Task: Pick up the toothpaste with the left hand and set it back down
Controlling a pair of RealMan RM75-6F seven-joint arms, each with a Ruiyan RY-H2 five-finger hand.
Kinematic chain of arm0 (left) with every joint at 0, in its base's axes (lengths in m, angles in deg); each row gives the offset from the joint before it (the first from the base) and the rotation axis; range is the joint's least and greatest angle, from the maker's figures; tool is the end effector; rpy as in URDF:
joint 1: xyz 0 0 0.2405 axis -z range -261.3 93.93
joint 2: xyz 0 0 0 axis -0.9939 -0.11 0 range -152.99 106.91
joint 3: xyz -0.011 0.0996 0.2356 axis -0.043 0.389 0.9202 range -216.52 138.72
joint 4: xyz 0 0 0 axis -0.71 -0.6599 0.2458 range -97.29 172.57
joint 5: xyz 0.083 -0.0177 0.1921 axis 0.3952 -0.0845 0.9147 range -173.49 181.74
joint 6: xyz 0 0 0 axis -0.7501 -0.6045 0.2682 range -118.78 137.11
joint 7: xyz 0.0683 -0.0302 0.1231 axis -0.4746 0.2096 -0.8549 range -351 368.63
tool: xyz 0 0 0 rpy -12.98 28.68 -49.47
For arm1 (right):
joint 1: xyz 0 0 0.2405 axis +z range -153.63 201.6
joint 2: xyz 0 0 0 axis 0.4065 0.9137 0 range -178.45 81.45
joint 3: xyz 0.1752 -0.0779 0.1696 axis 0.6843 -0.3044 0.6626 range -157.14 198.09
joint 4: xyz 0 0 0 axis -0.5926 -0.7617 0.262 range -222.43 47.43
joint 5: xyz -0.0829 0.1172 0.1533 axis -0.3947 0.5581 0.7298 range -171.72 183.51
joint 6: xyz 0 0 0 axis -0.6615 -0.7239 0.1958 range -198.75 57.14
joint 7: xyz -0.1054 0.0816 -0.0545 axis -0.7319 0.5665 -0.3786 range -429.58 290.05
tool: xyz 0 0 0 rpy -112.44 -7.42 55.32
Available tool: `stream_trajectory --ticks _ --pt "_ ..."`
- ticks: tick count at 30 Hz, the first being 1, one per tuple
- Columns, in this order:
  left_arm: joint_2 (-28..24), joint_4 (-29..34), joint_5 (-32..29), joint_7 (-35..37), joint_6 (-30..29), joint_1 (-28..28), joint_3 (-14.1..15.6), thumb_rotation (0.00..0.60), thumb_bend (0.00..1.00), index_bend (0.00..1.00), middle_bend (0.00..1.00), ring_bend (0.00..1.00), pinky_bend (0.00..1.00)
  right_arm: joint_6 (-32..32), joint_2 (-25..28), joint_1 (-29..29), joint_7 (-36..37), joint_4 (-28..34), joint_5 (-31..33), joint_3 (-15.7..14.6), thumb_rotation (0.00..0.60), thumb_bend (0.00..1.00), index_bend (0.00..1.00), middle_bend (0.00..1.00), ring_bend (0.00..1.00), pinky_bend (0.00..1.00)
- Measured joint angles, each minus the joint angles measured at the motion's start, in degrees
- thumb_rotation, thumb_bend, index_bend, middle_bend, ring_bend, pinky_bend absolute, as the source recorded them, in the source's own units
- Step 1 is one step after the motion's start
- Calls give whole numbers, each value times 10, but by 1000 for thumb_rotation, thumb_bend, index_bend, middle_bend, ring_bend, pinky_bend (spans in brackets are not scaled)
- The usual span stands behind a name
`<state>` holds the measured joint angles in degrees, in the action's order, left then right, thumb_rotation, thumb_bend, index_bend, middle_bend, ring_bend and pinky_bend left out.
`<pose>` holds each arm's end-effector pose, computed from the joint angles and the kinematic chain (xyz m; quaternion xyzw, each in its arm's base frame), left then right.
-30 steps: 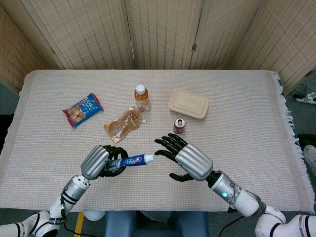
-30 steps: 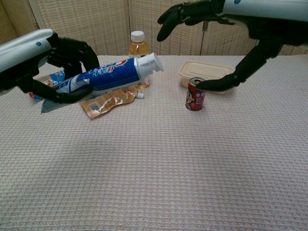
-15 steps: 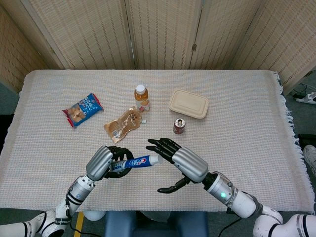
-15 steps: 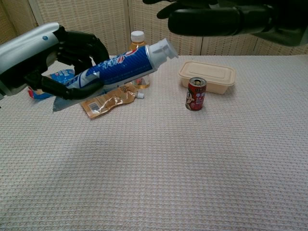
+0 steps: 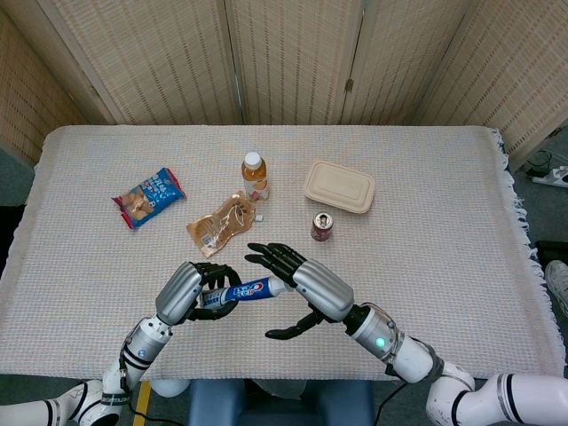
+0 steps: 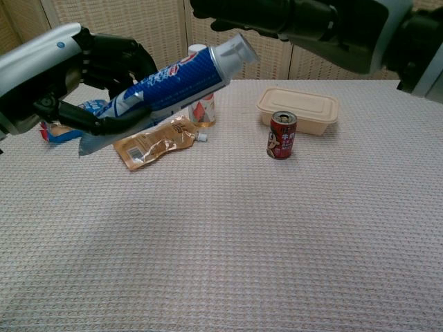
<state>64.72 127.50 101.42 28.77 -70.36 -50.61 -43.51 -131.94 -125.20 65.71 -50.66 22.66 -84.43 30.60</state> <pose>-0.1203 0.2682 0.0258 -0.6208 -0.4105 -0.6404 0.1895 -0.0427 -0.2662 0.0475 0.6732 -0.4559 0.5763 0.0823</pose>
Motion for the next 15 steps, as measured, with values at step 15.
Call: stream_trajectory --ticks 15 --pt "8 2 4 2 -7 3 -4 600 864 781 814 712 684 -14 -78 22 40 -47 3 13 197 71 0 0 0 0"
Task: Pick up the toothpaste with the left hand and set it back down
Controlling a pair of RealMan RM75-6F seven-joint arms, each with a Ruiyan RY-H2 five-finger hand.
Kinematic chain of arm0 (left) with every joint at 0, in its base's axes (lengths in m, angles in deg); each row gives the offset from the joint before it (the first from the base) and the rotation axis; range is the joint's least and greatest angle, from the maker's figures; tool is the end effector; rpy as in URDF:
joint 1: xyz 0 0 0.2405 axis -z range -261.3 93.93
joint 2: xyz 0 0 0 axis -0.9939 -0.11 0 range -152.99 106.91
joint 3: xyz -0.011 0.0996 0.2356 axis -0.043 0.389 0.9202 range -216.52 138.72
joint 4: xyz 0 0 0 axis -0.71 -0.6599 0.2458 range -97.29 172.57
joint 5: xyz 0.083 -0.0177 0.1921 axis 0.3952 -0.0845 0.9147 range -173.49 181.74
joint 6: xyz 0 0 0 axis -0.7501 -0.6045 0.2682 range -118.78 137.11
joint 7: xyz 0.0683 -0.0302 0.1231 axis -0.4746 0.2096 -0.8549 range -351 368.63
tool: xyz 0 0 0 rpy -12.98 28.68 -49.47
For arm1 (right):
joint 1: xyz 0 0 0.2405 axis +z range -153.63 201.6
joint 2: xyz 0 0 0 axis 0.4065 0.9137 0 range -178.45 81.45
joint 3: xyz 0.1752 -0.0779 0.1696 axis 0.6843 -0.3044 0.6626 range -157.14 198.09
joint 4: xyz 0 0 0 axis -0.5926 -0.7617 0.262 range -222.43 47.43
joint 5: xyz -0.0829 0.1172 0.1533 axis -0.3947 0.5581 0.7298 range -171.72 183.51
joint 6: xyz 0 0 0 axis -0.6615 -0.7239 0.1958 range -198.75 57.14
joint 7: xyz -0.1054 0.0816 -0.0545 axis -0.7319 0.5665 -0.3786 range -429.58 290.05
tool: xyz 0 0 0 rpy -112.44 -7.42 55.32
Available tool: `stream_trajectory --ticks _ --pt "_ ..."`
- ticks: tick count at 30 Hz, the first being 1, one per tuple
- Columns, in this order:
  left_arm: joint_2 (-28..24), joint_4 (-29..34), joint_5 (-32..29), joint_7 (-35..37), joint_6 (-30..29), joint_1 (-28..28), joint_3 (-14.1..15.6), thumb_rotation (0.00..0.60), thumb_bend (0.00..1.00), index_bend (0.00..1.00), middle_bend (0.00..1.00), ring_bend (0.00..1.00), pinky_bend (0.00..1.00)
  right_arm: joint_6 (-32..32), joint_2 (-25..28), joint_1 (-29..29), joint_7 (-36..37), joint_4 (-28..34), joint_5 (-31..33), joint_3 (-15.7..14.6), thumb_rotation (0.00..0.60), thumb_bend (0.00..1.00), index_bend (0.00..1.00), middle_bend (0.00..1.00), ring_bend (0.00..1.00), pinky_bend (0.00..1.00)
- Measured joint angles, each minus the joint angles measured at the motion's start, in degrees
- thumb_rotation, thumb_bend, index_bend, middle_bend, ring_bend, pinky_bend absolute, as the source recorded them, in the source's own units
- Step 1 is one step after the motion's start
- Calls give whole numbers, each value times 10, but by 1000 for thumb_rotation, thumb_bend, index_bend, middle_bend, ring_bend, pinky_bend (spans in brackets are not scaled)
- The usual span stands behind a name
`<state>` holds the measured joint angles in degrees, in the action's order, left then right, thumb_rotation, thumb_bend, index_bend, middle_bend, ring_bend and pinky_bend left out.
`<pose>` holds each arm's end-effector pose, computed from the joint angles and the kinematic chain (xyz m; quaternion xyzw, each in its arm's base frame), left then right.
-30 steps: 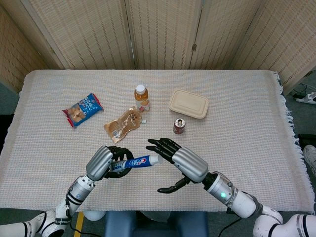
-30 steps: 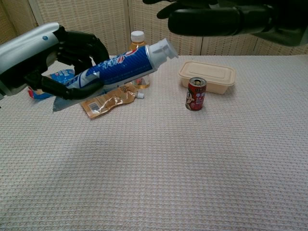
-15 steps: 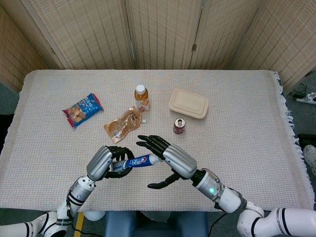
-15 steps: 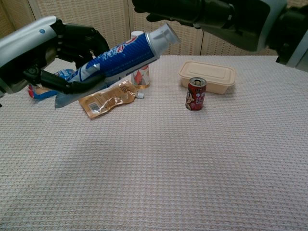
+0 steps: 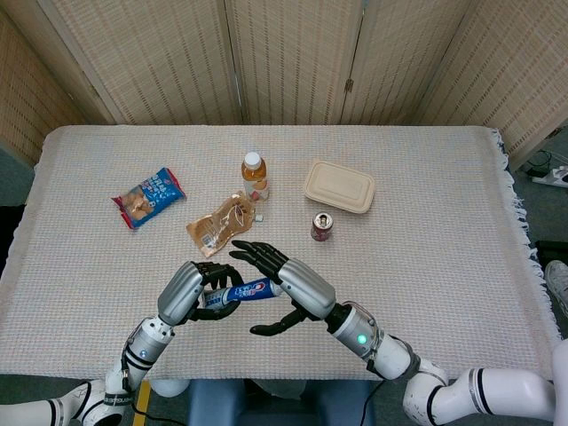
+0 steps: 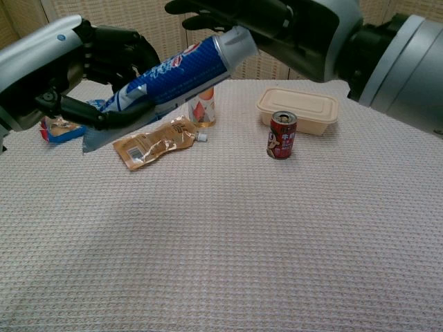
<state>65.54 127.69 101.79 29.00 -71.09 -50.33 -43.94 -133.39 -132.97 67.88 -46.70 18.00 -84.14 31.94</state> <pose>-0.1140 0.2675 0.0253 -0.6133 -0.4084 -0.6514 0.1808 -0.0234 -0.2698 0.0236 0.6389 -0.4758 0.6034 0.0377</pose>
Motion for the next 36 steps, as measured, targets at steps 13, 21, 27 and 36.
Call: stream_trajectory --ticks 13,21,27,36 --pt "5 4 6 15 -12 2 -5 600 864 782 815 712 684 -19 -48 14 55 -29 -15 1 191 71 0 0 0 0" --pt "14 -9 14 25 -27 3 -7 600 864 784 818 712 684 -29 -62 16 114 -47 -21 -2 187 72 0 0 0 0" --pt "15 -18 13 17 -26 4 -7 600 864 787 823 714 684 -35 -60 17 127 -57 -25 -6 188 71 0 0 0 0" --pt "12 -36 11 0 -27 -2 -1 600 863 792 832 722 684 -44 -28 10 98 -44 -26 -6 183 71 0 0 0 0"
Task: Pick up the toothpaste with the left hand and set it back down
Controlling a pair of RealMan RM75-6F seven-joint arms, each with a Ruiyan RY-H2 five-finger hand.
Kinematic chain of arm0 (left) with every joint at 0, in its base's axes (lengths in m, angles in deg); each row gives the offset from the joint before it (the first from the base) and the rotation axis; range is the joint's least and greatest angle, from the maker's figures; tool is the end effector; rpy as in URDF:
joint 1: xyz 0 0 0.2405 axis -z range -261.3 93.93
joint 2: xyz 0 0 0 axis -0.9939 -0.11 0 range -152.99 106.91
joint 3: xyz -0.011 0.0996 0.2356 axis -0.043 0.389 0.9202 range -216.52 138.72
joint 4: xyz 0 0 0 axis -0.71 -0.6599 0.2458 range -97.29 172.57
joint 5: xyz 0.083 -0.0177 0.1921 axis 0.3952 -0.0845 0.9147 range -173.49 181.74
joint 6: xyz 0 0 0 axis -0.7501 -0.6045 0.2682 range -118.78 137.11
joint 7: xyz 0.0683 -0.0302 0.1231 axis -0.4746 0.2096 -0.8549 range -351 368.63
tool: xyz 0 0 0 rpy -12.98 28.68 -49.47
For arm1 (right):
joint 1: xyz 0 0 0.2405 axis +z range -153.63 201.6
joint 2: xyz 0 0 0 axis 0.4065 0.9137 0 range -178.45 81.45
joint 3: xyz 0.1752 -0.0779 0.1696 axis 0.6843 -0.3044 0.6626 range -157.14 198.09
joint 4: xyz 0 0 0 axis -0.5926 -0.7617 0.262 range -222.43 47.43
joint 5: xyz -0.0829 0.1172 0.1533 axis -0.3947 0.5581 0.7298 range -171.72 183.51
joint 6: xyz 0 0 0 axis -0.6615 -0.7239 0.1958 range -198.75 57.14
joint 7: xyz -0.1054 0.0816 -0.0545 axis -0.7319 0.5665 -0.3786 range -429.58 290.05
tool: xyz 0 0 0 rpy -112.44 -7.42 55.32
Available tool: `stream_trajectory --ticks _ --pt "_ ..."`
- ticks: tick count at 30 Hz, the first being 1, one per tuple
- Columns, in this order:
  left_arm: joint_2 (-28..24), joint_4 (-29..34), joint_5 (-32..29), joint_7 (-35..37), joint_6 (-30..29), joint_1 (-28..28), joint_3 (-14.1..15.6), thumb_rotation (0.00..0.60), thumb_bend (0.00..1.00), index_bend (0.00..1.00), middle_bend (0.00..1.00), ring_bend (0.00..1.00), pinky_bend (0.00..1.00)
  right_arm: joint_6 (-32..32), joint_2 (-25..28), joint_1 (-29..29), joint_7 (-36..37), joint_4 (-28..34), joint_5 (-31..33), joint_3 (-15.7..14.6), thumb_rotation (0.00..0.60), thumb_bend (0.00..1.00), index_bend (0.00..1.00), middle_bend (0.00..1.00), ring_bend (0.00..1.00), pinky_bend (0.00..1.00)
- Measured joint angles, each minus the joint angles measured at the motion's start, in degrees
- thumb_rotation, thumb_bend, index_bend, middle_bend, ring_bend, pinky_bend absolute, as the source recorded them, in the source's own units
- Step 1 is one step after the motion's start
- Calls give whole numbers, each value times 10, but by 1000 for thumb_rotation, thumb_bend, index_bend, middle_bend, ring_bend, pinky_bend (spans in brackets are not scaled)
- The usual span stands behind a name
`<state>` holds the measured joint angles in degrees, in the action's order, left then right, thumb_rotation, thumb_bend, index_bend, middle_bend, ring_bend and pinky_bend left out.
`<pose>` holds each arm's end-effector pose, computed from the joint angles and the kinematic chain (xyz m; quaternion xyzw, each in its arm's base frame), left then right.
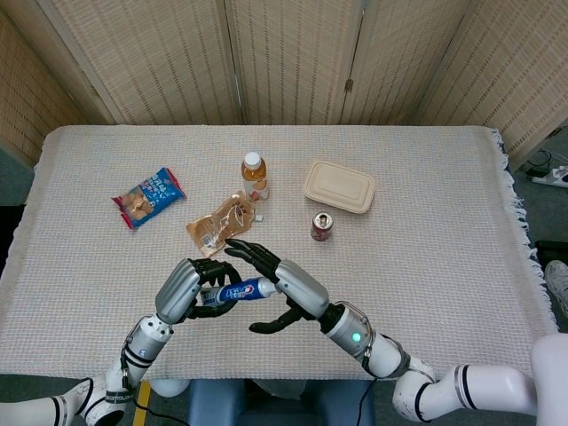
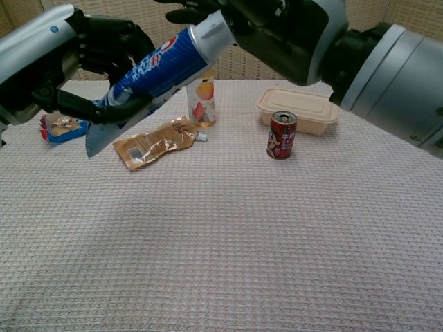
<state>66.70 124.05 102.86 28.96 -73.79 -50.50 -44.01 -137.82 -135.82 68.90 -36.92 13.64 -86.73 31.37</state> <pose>-0.1207 0.2714 0.0265 -0.6123 -0.3839 -0.6627 0.1965 -0.0216 -0.2746 0.0197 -0.5953 0.4954 -0.6325 0.0109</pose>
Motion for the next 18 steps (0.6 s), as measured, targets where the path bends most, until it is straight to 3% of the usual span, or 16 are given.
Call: stream_trajectory --ticks 11,18 --pt "-15 -38 -10 -29 22 -3 11 600 861 781 832 703 680 -28 94 -30 -39 43 -11 -4 182 71 0 0 0 0" --pt "-32 -43 -40 -109 79 0 18 600 813 710 788 619 552 -53 150 -59 -52 54 -21 -16 181 71 0 0 0 0"
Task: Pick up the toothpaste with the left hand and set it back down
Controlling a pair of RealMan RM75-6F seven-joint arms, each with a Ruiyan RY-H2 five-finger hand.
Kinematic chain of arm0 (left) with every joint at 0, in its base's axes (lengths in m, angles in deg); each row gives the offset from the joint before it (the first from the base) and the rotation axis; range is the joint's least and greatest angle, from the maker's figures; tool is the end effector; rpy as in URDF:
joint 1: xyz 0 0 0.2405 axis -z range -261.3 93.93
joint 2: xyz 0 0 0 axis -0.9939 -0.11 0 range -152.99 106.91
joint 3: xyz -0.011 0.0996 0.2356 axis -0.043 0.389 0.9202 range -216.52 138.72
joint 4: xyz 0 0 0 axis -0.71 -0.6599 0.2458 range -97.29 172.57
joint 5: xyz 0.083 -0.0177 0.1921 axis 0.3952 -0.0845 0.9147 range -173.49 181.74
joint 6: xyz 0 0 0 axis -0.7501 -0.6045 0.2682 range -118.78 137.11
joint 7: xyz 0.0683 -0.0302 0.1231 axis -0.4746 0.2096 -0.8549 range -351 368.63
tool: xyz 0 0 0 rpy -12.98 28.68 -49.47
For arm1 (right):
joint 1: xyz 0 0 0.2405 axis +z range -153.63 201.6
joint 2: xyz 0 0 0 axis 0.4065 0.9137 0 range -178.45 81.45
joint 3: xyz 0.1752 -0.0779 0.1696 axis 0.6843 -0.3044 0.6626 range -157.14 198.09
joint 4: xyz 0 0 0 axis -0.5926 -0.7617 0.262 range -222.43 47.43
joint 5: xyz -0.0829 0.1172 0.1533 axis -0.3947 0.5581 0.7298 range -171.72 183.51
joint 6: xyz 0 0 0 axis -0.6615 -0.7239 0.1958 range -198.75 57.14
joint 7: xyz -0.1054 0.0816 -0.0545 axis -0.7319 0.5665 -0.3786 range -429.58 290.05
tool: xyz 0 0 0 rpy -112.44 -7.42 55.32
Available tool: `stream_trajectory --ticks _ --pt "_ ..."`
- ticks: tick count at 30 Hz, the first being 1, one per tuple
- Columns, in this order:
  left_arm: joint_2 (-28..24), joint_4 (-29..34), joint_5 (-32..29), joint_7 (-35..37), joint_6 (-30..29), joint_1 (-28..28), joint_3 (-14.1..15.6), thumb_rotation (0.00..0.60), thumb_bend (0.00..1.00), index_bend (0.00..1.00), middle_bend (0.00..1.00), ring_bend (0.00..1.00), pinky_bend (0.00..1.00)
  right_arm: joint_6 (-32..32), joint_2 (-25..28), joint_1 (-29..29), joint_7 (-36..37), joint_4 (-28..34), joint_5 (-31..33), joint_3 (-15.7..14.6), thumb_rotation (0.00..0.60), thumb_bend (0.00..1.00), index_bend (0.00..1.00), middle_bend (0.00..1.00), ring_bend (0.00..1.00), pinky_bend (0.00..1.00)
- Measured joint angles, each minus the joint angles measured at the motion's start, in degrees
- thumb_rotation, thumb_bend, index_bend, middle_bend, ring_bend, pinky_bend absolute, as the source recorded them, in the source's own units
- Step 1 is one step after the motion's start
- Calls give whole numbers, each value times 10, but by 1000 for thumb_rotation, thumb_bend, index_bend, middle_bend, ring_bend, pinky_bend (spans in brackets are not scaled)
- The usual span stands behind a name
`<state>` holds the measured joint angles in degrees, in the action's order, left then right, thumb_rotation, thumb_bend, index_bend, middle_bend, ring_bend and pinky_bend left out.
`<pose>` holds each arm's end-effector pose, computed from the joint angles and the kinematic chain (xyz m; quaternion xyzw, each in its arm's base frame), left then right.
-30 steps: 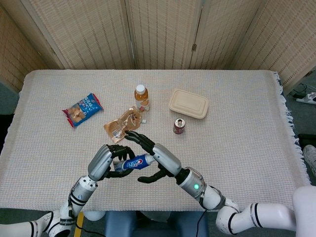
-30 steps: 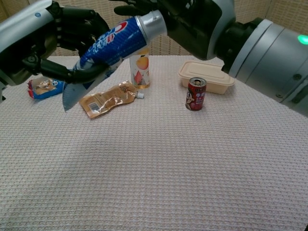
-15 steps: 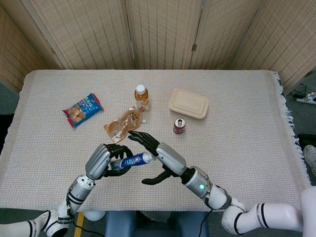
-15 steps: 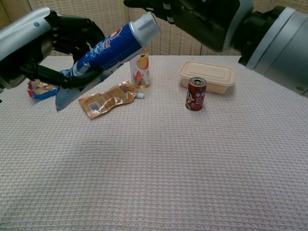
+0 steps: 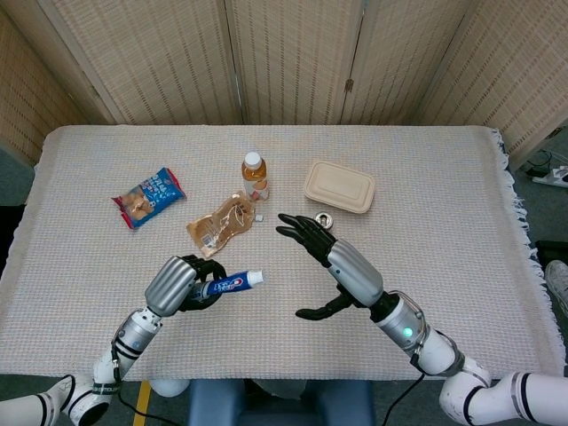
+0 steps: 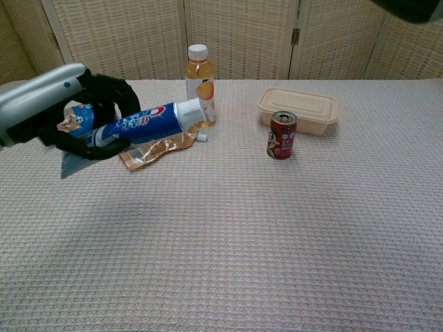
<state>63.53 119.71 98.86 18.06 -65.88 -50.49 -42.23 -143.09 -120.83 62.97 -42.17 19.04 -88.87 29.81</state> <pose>-0.1611 0.2880 0.0197 -0.6987 -0.3436 -0.5499 0.3024 -0.0693 -0.2797 0.0884 0.6247 -0.4332 0.6413 0.1043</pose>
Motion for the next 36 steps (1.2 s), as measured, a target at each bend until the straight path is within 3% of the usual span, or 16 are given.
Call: stream_trajectory --ticks 9,13,16,19,26,29,32,34,36 --pt "-29 30 -132 -164 134 9 1 600 766 590 669 506 451 -26 48 -40 -3 -9 -6 -24 181 71 0 0 0 0" --pt "-32 34 -186 -209 167 12 -3 600 599 413 543 406 407 -34 61 -55 -4 -18 -7 -33 181 72 0 0 0 0" --pt "-32 38 -213 -231 174 12 -8 600 508 263 443 319 359 -39 69 -65 -7 -25 -7 -39 181 72 0 0 0 0" --pt "-33 40 -218 -230 173 8 -9 600 494 190 397 277 337 -44 76 -77 -8 -32 -6 -46 182 71 0 0 0 0" --pt "-52 53 -201 -206 152 -7 -3 600 453 108 336 228 288 -52 94 -106 -24 -64 -3 -66 181 71 0 0 0 0" --pt "-73 67 -188 -188 125 -20 -2 600 444 110 333 225 281 -60 102 -120 -37 -74 -5 -74 211 74 0 0 0 0" --pt "-96 83 -183 -176 97 -35 -5 600 443 131 333 225 274 -64 113 -133 -56 -80 -4 -82 341 76 0 0 0 0" --pt "-116 97 -180 -164 70 -51 -7 600 443 149 333 225 270 -68 118 -143 -75 -85 0 -85 509 75 0 0 0 0" --pt "-134 106 -179 -157 46 -66 -10 600 441 163 333 225 267 -77 119 -155 -95 -92 4 -86 593 75 0 0 0 0"
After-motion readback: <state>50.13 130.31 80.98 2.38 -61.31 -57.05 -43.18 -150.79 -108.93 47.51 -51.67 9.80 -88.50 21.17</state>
